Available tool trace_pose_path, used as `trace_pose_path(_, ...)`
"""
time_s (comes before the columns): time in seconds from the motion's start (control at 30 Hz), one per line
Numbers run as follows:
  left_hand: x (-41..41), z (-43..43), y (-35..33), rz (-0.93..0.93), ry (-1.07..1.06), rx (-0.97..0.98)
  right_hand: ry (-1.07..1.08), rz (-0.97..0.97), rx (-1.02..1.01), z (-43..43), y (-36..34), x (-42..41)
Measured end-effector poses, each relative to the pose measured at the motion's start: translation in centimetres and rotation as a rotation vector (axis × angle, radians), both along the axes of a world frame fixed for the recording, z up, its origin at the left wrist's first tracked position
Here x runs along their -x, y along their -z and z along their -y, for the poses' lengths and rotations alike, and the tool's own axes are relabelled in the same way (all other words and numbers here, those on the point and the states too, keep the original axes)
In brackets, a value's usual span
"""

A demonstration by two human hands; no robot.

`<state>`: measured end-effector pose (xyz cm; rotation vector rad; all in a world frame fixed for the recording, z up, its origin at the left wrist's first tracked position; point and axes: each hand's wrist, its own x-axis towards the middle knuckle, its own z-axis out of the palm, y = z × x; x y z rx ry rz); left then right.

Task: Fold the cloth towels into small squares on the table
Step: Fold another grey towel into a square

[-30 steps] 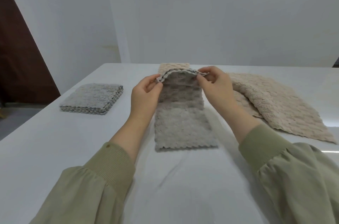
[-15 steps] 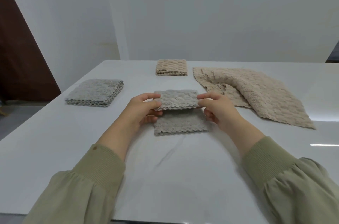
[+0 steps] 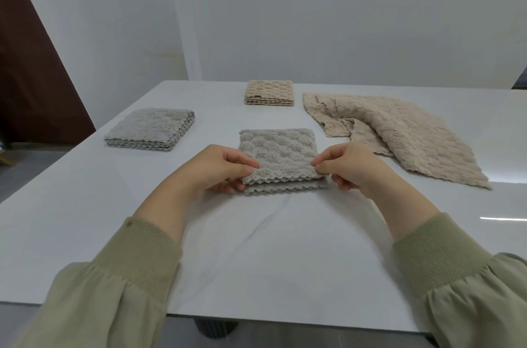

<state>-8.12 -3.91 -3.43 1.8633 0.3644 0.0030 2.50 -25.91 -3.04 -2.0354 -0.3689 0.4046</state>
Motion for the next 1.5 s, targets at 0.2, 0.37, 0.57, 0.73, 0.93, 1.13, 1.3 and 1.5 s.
trace_pose_path(0.2, 0.0, 0.0, 0.0, 0.041, 0.024, -0.021, 0.002, 0.034, -0.001, 0.0, -0.2, -0.1)
trace_pose_path(0.37, -0.1, 0.0, 0.4, 0.031, 0.062, -0.098, -0.009, 0.052, 0.049, -0.1, 0.1, 0.0)
trace_pose_path(0.57, -0.2, -0.4, 0.6, 0.028, 0.076, -0.162, -0.053, 0.078, 0.113, 0.0, 0.0, -0.1)
trace_pose_path(0.73, -0.3, -0.3, 0.9, 0.032, 0.085, -0.253, -0.062, 0.195, 0.240, -0.4, 0.5, 0.1)
trace_pose_path(0.93, -0.7, -0.2, 1.3, 0.059, 0.094, -0.330, -0.007, 0.462, 0.391, -0.8, 0.7, 0.5)
trace_pose_path(1.13, -1.0, -0.5, 1.4, 0.057, 0.118, -0.332, 0.072, 1.017, 0.109, -4.9, 0.4, 0.6)
trace_pose_path(1.3, -0.9, -0.8, 1.3, 0.052, 0.136, -0.299, -0.296, 0.798, 0.586, -7.7, 2.8, -0.3)
trace_pose_path(1.5, -2.5, -1.8, 1.9, 0.206, -0.219, -0.005, -0.319, 0.723, 0.654, -7.9, 3.2, -0.8)
